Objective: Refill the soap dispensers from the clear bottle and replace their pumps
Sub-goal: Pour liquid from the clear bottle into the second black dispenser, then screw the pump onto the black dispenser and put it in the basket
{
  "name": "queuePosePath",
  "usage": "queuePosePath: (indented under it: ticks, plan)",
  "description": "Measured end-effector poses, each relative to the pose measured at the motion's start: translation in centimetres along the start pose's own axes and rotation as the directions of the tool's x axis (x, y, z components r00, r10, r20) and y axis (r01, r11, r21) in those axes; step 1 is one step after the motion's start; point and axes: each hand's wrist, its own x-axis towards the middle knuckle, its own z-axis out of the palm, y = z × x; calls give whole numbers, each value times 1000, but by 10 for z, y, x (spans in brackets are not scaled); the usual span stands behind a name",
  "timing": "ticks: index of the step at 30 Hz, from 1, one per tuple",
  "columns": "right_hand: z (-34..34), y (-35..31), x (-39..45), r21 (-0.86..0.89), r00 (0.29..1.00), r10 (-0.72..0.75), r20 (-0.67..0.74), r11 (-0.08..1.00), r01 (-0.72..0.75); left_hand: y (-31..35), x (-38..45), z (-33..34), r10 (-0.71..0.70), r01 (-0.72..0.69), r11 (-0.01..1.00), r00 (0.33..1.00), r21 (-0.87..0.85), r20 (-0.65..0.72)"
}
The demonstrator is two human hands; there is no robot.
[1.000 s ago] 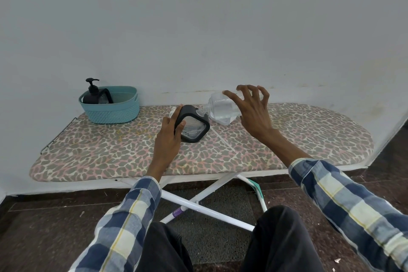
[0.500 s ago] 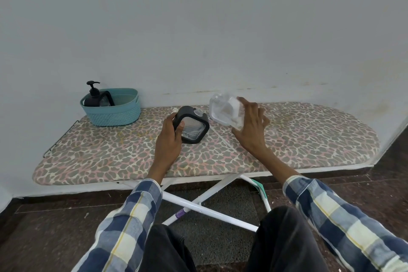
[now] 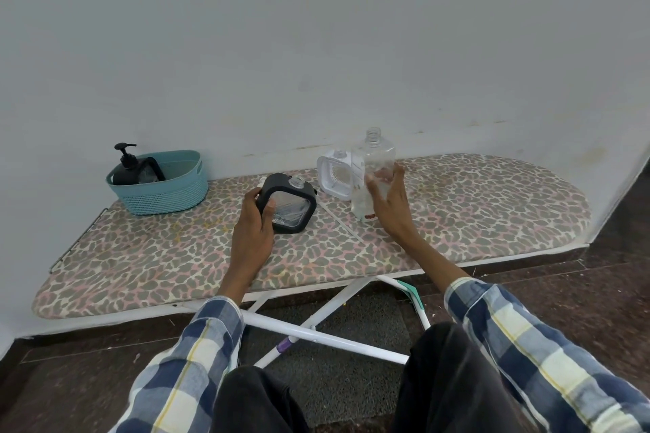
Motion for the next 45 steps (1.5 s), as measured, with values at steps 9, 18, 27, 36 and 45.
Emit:
queuePosePath:
  ticks: [9, 18, 27, 36, 45]
  plan:
    - [-37, 15, 37, -189, 958, 94, -271, 971, -149, 4, 0, 1, 22, -22, 1000, 1000, 18, 23]
    - [-40, 18, 59, -594, 954, 170, 245, 804, 9, 7, 0, 0, 15, -15, 999, 1000, 29, 25]
    - [-49, 36, 48, -353, 988, 138, -73, 923, -155, 7, 1, -1, 19, -20, 1000, 999, 22, 25]
    - [-42, 12, 3, -104, 862, -136, -488, 990, 97, 4, 1, 1, 24, -25, 999, 999, 30, 28]
    - [-2, -51, -17, -78, 754, -503, -422, 849, 523, 6, 1, 2, 33, -33, 999, 999, -12, 28]
